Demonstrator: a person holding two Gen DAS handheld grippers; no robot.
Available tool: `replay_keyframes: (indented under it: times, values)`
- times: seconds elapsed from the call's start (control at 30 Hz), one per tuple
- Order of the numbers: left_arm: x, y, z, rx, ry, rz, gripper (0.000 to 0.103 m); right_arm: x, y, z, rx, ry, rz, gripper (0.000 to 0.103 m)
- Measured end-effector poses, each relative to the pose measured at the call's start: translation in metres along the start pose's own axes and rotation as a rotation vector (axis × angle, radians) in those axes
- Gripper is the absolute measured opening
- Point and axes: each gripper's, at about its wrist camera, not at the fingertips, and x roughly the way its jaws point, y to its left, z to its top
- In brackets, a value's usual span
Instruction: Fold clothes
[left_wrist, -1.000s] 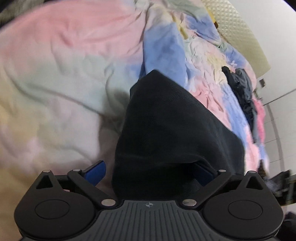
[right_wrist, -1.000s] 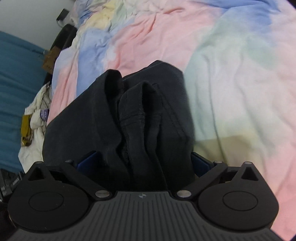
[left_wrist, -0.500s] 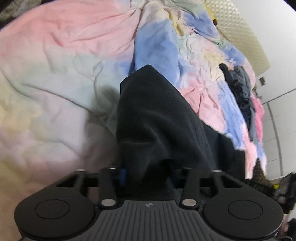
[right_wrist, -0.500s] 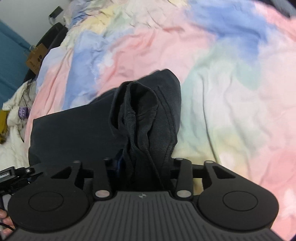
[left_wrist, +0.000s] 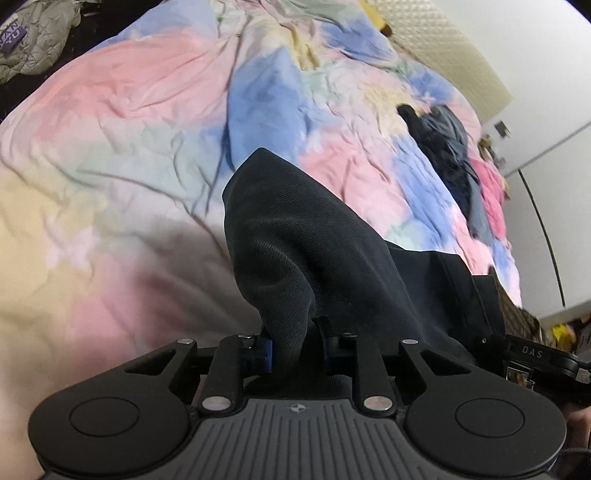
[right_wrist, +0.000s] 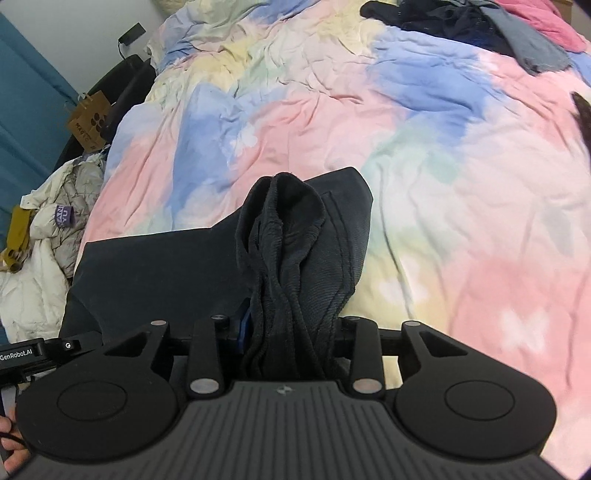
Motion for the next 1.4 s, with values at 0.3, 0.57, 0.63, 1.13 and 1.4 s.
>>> replay_keyframes:
  times: [0.3, 0.57, 0.63, 1.13, 1.4]
  values:
    - [-0.017, -0.070, -0.029, 0.104, 0.039, -0.023, 0.023, -0.062, -0.041, -0.045, 0.098, -0.092, 0.001, 0.036]
    - [0.013, -0.207, -0.043, 0.242, 0.005, -0.090, 0.023, -0.131, -0.146, -0.044, 0.185, -0.254, -0.003, 0.036]
    - [0.031, -0.245, -0.053, 0.267, 0.003, -0.115, 0.023, -0.150, -0.182, -0.041, 0.206, -0.292, -0.015, 0.036]
    - [0.226, -0.478, -0.146, 0.399, 0.135, -0.244, 0.023, -0.207, -0.458, -0.069, 0.433, -0.433, -0.139, 0.036]
    - [0.323, -0.509, -0.175, 0.472, 0.243, -0.191, 0.025, -0.171, -0.544, -0.112, 0.560, -0.463, -0.097, 0.036]
